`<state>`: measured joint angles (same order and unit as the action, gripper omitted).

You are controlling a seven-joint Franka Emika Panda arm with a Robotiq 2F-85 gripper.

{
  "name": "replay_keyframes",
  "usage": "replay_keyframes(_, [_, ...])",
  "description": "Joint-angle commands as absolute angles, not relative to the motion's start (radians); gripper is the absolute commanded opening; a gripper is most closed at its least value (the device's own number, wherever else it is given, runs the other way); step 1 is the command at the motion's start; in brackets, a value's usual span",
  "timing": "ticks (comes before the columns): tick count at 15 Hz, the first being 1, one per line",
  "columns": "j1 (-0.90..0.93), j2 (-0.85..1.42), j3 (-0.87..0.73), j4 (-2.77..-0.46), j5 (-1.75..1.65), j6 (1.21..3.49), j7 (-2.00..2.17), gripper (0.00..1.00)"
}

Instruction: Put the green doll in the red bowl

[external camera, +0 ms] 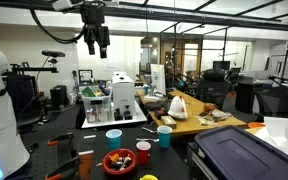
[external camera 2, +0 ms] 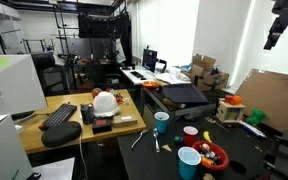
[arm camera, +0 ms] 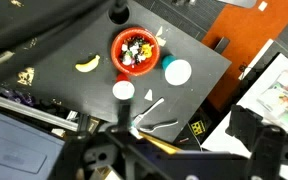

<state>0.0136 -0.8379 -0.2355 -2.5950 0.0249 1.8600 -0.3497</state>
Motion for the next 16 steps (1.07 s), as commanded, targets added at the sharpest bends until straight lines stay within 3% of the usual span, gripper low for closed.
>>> replay_keyframes(1, [0.004, -0.836, -0.228, -2.593, 0.031, 1.857, -0.355, 1.0])
replay_keyframes(16, [0.006, -0.812, -0.219, -2.581, 0.026, 1.867, -0.349, 1.0])
